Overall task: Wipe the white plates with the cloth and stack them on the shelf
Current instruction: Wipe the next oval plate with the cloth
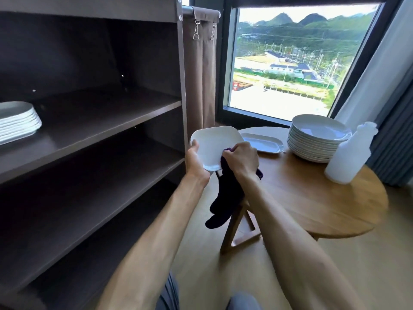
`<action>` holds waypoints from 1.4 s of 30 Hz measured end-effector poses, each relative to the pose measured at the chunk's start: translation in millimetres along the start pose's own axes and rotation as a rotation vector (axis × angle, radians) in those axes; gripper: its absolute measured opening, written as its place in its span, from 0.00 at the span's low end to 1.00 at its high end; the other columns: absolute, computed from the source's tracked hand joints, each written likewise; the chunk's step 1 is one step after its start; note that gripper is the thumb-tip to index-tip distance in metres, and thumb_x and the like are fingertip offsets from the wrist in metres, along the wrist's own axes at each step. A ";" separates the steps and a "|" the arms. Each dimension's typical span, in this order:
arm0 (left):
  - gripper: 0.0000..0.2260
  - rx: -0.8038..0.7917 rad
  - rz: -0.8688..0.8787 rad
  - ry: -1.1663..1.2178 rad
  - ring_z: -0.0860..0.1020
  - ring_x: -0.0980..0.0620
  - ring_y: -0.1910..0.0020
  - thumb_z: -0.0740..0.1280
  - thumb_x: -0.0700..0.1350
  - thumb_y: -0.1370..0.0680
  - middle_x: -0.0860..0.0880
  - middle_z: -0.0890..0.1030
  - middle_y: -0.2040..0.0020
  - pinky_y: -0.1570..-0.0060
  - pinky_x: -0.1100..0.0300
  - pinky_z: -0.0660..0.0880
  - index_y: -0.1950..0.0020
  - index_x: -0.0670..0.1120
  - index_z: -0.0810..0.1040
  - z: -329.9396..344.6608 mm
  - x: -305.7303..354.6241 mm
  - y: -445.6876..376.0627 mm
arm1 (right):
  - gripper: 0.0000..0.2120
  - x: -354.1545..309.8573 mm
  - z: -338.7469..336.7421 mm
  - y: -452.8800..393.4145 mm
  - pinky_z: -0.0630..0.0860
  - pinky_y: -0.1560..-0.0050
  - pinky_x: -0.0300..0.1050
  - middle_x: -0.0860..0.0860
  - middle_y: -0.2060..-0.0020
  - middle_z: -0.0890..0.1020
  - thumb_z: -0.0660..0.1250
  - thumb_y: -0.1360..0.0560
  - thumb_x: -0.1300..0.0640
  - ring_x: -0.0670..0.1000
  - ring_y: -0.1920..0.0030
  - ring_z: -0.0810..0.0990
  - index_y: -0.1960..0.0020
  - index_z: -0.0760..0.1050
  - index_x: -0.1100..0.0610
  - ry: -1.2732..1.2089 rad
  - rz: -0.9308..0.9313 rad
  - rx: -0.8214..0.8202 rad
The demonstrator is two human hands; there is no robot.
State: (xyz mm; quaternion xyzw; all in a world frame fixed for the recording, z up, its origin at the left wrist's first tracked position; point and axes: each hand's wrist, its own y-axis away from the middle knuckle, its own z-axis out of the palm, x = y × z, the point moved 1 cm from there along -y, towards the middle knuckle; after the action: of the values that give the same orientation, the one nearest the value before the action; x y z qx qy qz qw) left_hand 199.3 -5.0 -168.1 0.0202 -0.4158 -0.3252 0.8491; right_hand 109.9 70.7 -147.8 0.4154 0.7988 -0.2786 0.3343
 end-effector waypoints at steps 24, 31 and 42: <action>0.16 -0.150 0.391 -0.580 0.81 0.49 0.41 0.64 0.58 0.17 0.47 0.82 0.40 0.38 0.50 0.79 0.33 0.52 0.78 58.0 -3.0 28.7 | 0.09 -32.5 -28.8 -18.3 0.78 0.63 0.43 0.52 0.72 0.82 0.73 0.30 0.56 0.50 0.68 0.80 0.68 0.83 0.55 -0.723 0.094 0.025; 0.09 0.001 0.349 -0.350 0.83 0.48 0.46 0.65 0.59 0.18 0.48 0.83 0.45 0.46 0.48 0.82 0.45 0.56 0.79 56.6 9.4 20.3 | 0.13 -51.7 -35.0 -4.4 0.81 0.52 0.53 0.50 0.67 0.84 0.66 0.35 0.44 0.52 0.60 0.83 0.68 0.82 0.51 -0.641 0.042 -0.299; 0.12 0.065 0.384 -0.105 0.81 0.43 0.46 0.56 0.48 0.13 0.42 0.81 0.46 0.44 0.46 0.81 0.37 0.45 0.76 34.3 -3.8 19.9 | 0.08 -1.3 -26.9 -9.7 0.69 0.70 0.36 0.52 0.72 0.76 0.71 0.29 0.57 0.50 0.69 0.74 0.64 0.83 0.59 -0.143 -0.021 -0.327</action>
State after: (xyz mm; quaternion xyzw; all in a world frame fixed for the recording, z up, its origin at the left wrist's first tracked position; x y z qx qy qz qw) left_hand 183.6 21.0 -142.3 -0.0492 -0.4658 -0.1443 0.8717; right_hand 94.0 84.7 -128.5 0.3263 0.8119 -0.1771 0.4505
